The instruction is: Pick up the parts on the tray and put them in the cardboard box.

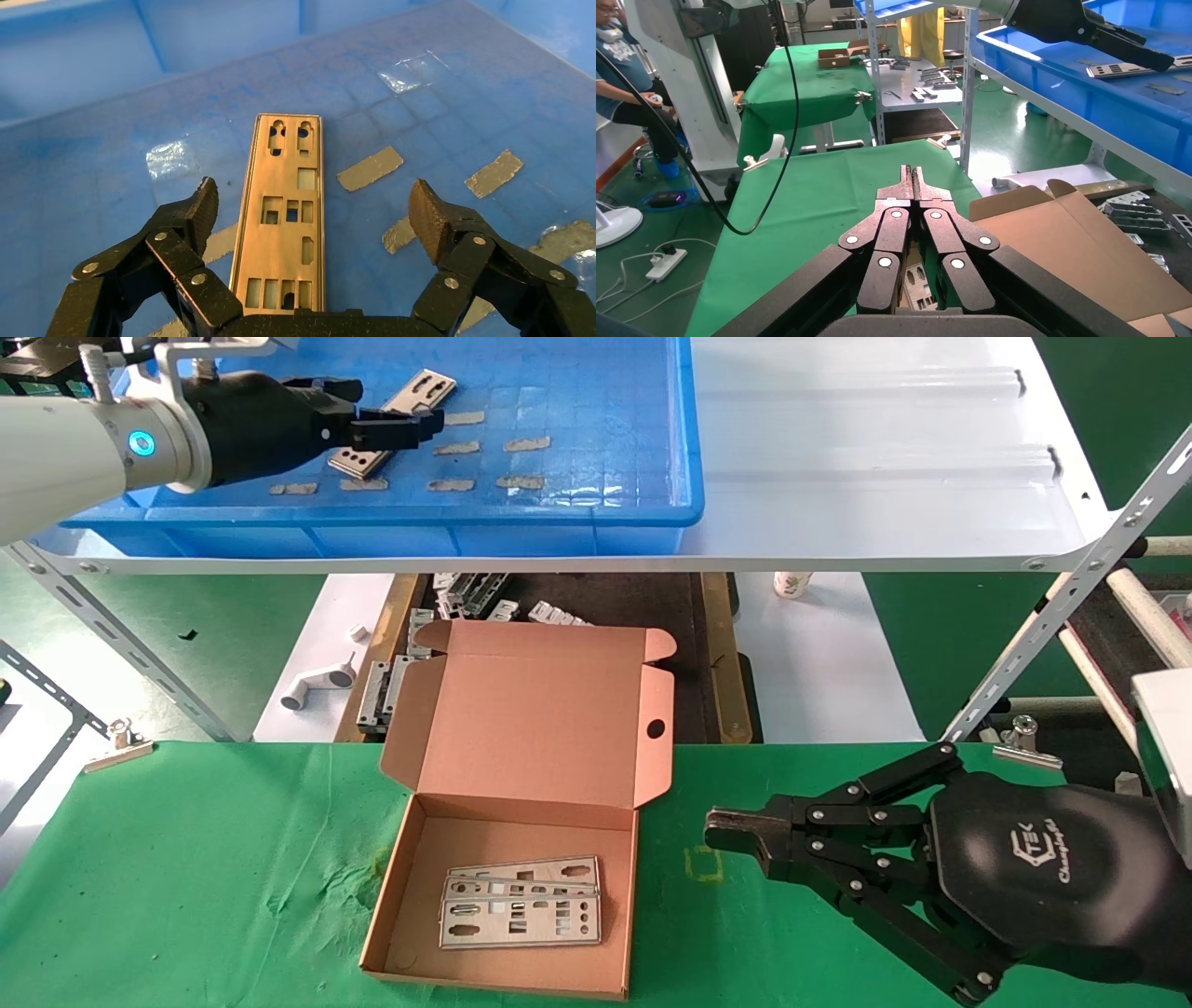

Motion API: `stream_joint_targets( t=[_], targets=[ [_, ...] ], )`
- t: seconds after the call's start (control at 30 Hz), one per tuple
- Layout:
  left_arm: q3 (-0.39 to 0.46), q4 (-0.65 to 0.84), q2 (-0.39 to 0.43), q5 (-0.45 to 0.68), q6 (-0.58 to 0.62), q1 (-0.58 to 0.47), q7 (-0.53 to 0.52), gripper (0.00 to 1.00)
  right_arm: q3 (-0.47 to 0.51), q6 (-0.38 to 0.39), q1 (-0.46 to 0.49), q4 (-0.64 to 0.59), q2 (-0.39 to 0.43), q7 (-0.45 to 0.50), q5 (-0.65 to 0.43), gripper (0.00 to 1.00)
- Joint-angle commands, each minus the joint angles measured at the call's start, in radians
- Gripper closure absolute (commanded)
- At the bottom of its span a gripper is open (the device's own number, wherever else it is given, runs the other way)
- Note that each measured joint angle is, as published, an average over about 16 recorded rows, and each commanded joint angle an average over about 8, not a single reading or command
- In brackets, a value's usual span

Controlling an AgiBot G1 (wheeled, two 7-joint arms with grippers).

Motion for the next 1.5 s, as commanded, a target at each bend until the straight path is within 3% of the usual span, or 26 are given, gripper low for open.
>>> stream_joint_targets(
  t=[0.03, 1.5],
  targets=[
    [-0.001, 0.004, 0.002, -0.001, -0.002, 0.000, -0.001, 1.00, 0.000, 0.000, 0.000, 0.000, 0.000, 0.000, 0.000, 1.00],
    [-0.004, 0.003, 0.004, -0.005, -0.034, -0.001, 0.009, 1.00, 0.000, 0.000, 0.000, 0.000, 0.000, 0.000, 0.000, 1.00]
  ],
)
